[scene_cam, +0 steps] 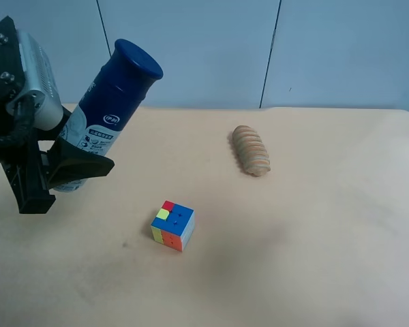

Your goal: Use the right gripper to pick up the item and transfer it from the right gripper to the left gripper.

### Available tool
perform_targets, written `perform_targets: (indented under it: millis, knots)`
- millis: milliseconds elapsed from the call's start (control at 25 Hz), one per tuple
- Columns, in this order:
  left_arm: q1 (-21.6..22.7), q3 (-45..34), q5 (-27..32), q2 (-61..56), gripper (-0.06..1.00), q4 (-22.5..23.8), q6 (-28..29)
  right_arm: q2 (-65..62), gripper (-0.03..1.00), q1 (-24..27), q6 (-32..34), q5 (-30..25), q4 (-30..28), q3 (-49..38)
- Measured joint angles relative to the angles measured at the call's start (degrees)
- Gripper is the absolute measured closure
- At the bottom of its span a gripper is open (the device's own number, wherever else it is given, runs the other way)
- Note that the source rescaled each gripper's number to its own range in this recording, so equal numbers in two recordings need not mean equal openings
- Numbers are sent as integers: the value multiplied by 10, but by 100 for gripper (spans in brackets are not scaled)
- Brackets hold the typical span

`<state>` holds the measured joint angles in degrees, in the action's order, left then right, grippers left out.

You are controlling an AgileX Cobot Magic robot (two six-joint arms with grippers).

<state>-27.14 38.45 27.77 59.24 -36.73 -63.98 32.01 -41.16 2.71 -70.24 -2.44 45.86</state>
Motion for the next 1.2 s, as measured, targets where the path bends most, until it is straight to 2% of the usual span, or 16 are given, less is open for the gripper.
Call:
perform_targets:
  millis: [240,520,1080,1200]
  knots:
    - [0,0,0,0,91,0,0,-111,-3,0,0,35,-4,-92]
    - [0,0,0,0,91,0,0,-172,-3,0,0,76,-4,-165]
    - [0,0,0,0,91,0,-1,-172,-3,1,0,86,-4,-170]
    - [0,0,0,0,91,0,-1,-185,-3,36,0,87,-4,-170]
